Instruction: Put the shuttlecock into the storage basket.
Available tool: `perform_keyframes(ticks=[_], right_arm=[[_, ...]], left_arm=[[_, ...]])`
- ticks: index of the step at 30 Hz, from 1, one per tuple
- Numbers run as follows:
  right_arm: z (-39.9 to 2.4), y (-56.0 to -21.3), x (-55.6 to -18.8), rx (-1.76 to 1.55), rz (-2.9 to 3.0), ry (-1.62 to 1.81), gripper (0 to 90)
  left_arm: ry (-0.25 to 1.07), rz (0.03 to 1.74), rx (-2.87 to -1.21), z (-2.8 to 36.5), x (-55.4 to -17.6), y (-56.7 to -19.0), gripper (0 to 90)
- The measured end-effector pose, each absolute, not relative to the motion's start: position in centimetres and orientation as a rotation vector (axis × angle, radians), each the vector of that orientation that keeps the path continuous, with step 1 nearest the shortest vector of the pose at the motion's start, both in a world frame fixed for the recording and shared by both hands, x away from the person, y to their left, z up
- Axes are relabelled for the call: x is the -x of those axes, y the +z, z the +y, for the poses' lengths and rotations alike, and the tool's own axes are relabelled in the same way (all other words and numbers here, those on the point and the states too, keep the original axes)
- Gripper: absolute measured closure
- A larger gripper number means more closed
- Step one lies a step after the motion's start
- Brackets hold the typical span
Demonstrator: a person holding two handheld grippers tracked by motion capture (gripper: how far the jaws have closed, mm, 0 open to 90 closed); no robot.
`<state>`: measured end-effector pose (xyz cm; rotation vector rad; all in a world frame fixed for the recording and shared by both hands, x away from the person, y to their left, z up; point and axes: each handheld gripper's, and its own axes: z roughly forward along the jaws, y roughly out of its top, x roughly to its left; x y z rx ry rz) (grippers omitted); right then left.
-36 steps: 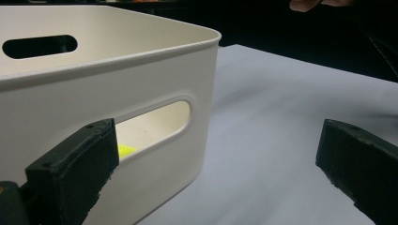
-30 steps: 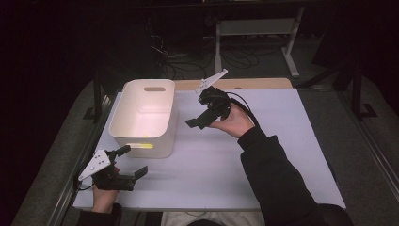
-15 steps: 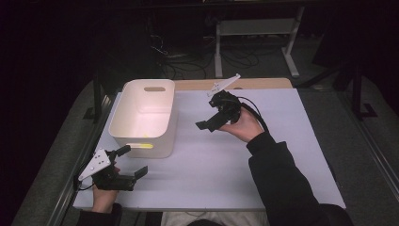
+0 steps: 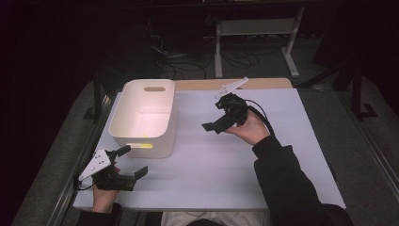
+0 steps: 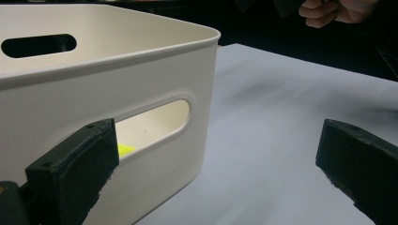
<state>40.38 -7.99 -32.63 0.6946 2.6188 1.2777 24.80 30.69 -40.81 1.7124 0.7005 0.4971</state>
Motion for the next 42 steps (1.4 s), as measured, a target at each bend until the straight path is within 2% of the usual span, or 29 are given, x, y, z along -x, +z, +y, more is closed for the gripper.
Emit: perform_keyframes(ticks=[42], right_arm=[[-14.6, -36.0, -38.7, -0.866, 2.549, 1.314, 0.0]], left_arm=[[0.5, 0.703, -1.715, 30.7, -24.8, -40.8, 0.0]])
